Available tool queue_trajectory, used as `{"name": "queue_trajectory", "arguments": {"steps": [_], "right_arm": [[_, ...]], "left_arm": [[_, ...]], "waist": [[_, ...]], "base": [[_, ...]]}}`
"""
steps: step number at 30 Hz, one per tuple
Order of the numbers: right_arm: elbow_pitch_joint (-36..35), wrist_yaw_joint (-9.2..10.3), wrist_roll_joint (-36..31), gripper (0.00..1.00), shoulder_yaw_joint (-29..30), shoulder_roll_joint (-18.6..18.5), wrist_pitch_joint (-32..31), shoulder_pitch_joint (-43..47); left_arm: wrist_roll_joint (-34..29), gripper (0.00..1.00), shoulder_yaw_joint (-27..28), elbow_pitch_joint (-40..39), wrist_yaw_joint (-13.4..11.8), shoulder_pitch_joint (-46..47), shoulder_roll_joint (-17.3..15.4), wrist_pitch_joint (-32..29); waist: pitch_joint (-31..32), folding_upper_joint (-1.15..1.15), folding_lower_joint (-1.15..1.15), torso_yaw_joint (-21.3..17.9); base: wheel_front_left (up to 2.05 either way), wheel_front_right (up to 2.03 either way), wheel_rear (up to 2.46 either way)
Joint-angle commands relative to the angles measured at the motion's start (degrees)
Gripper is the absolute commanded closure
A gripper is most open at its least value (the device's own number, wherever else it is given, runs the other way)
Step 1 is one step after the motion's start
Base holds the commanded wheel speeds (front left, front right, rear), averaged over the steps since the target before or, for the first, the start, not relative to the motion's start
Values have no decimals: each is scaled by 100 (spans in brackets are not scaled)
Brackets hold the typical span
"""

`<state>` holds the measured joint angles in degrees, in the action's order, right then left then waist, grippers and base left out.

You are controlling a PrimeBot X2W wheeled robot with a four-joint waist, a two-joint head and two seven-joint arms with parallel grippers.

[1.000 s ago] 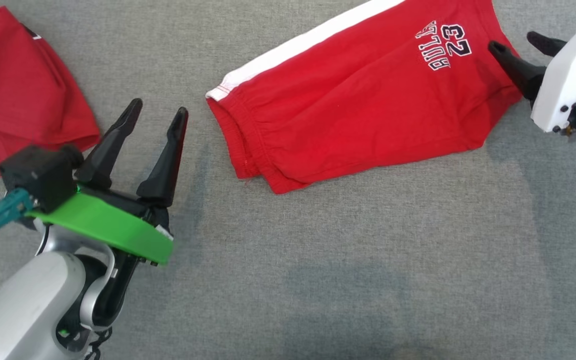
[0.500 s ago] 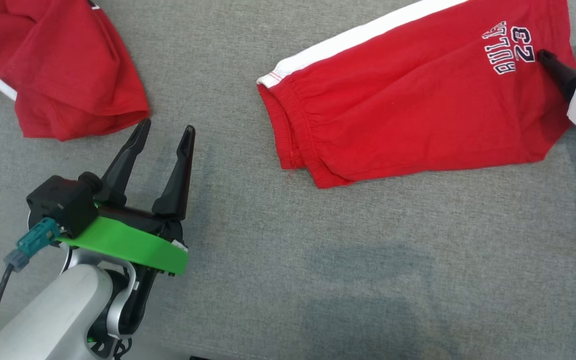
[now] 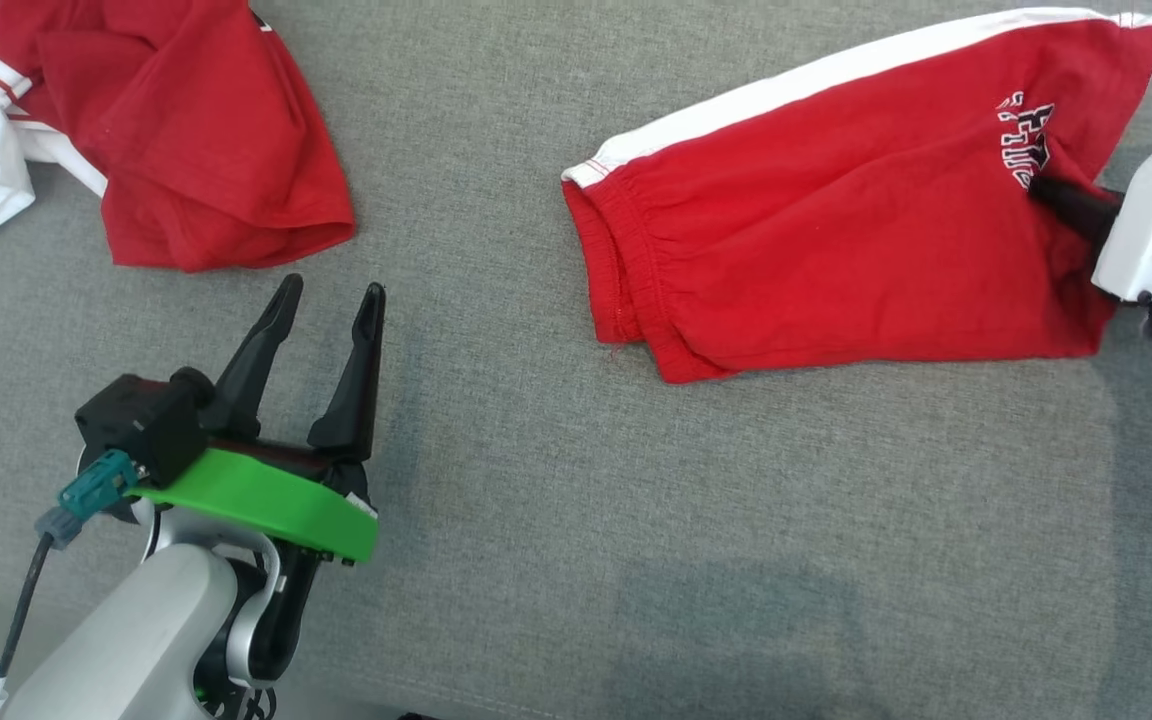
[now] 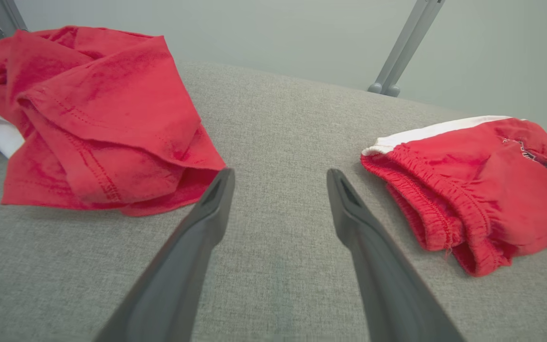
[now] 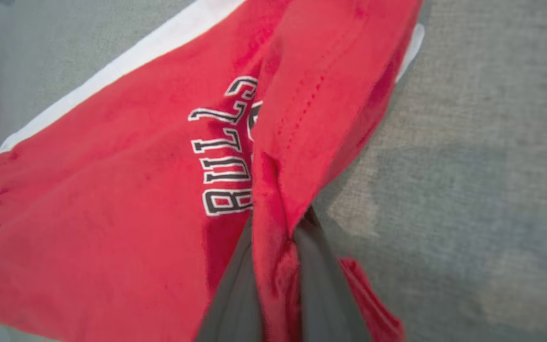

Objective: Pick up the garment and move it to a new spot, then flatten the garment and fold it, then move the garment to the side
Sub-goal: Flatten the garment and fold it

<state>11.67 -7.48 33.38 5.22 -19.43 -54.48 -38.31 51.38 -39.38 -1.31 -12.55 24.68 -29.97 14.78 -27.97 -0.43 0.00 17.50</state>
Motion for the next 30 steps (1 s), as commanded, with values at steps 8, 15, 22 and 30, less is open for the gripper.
{"name": "queue_trajectory", "arguments": {"steps": [8,15,22,30], "right_arm": [[-117,-2,487,100,939,490,12,718],[-597,-2,1052,100,1743,897,95,2083],[-661,-2,1123,100,2035,1081,640,3228],[-257,-2,1228,100,1967,1136,1701,3401]], "left_arm": [[-109,0,118,232,128,-482,-191,53],[-314,0,400,226,382,-1085,-153,45],[-622,0,842,382,808,-1655,42,40],[-1193,0,1467,907,1296,-1821,513,40]], "waist": [[738,43,0,-383],[1424,43,0,-644],[1675,43,0,-975],[1740,43,0,-1268]], "base": [[0,0,0],[0,0,0],[0,0,0],[0,0,0]]}}
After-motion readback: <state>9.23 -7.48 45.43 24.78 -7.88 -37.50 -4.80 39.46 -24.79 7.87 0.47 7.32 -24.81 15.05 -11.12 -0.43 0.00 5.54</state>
